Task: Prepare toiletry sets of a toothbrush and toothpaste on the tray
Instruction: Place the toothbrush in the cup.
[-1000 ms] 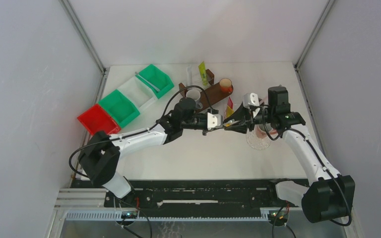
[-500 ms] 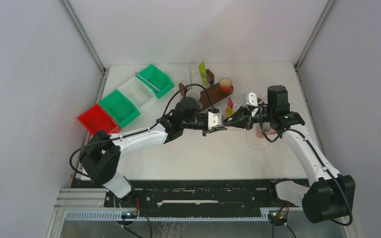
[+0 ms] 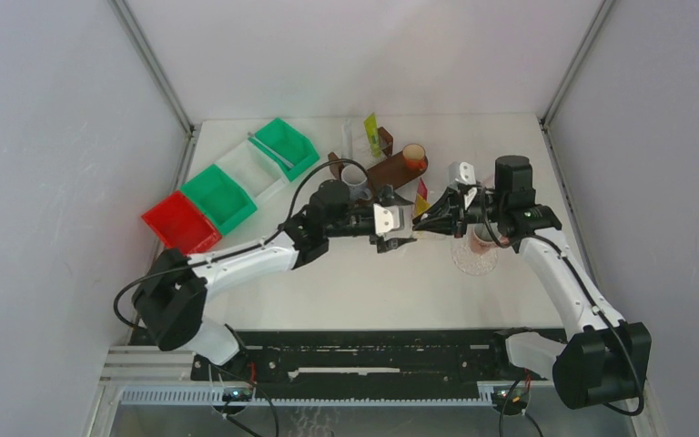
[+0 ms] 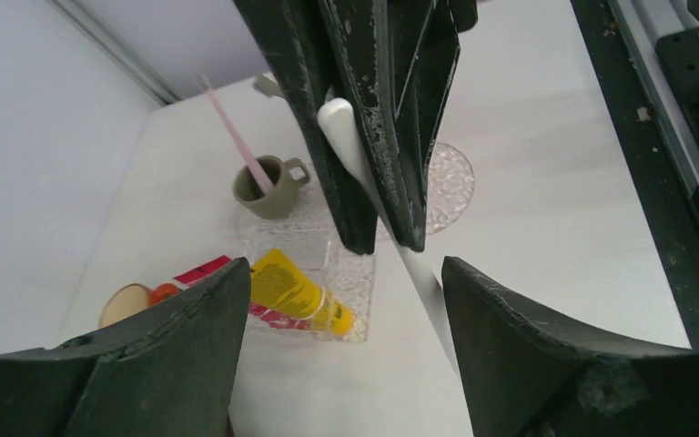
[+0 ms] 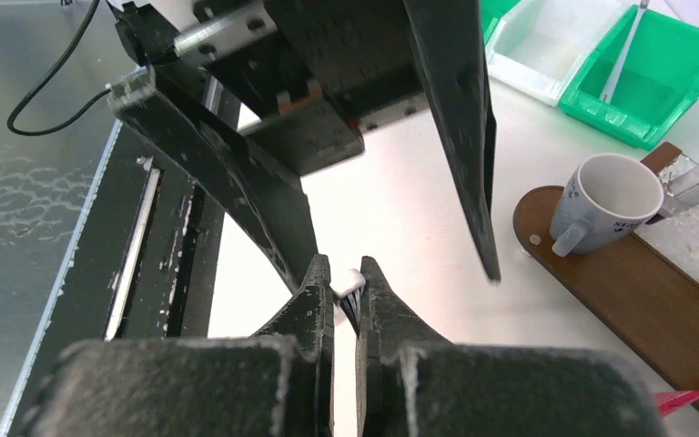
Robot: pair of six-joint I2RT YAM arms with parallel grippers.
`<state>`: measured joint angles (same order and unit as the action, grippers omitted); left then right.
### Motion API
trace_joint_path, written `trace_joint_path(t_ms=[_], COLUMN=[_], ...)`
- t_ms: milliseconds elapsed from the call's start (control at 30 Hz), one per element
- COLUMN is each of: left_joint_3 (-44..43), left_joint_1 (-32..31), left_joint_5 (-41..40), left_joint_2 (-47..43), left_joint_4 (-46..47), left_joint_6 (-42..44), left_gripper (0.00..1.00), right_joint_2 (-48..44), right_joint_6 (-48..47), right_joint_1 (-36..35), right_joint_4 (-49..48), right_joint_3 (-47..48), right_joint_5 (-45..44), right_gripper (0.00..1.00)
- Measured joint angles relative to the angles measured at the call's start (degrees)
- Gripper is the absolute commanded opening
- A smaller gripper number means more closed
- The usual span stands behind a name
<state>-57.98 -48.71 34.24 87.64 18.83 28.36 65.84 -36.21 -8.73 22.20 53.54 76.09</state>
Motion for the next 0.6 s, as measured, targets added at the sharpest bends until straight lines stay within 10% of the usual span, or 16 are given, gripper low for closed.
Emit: trace_joint_path(t_ms=[600], left_joint_3=[14.64], left_joint_1=[10.38], left_joint_5=[-22.84], left_joint_2=[-11.80], left_joint_4=[23.52], left_joint_6=[-20.70], left_gripper=[0.92], right_joint_2=[0.24], right_joint_6=[17.64], right_joint_1=[3.72], right_joint_4=[-7.93], right_joint_3=[4.02], right_joint_5=[-2.97], right_gripper=[0.00])
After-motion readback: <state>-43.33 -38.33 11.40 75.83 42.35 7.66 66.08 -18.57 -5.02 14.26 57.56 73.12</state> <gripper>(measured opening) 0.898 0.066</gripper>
